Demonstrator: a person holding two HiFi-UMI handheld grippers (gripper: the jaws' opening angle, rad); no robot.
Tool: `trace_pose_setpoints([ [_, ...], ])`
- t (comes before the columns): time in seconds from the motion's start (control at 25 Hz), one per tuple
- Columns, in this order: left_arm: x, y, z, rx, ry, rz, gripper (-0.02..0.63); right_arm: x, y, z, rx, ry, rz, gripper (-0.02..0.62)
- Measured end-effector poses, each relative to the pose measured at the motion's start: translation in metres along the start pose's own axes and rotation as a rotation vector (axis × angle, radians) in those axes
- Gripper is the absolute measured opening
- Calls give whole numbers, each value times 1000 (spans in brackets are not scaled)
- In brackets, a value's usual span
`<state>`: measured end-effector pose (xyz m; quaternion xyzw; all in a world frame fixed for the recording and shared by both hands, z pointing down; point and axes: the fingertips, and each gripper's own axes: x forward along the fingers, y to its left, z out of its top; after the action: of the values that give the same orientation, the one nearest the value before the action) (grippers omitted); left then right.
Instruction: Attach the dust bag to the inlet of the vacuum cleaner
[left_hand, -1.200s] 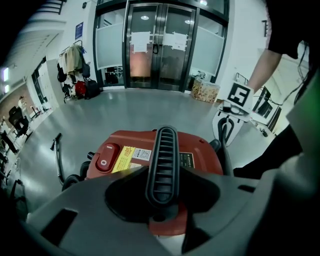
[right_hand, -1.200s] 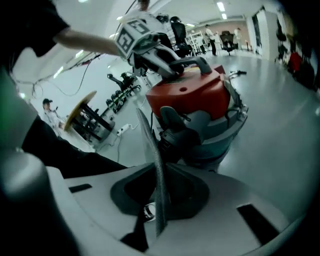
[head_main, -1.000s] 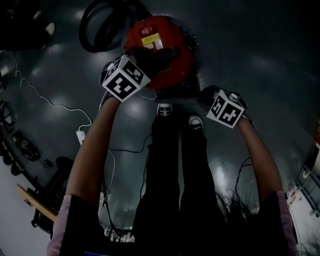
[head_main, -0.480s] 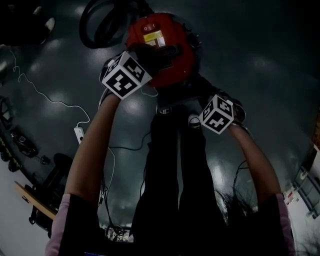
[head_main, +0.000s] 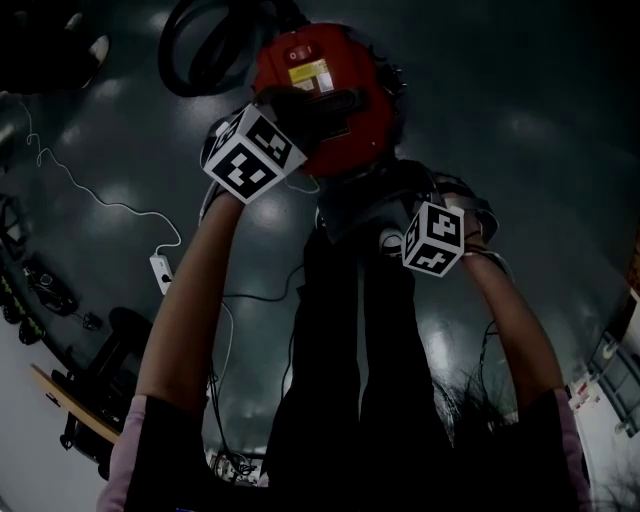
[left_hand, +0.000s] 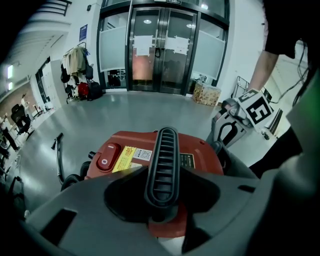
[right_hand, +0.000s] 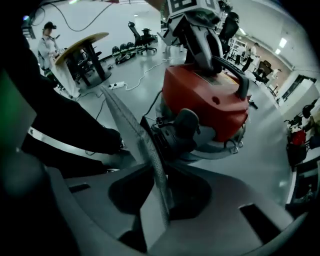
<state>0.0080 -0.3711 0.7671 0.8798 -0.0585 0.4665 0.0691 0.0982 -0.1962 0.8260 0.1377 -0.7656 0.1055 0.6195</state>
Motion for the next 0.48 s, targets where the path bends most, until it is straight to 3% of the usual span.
trace_pose_setpoints([
  [0.08,0,1,1,0,-1,1,163,3,-3,-2,116,-4,60,86],
  [0.2,1,1,-1,-5,5,1,163,9,-6,-10,589,-58,222,86],
  [0.28,2,1,-1,-6,7,-2,163,12,-5,-15,841,-102,268,84],
  [0.32,2,1,-1,-6,6,-3,163,11,-6,-15,867,-114,258,84],
  [0.36,2,1,-1,-5,5,-4,163,9,-7,-14,813,-114,232,83],
  [0.48,1,2,0,-7,5,-7,163,4,-10,-8,529,-93,151,86],
])
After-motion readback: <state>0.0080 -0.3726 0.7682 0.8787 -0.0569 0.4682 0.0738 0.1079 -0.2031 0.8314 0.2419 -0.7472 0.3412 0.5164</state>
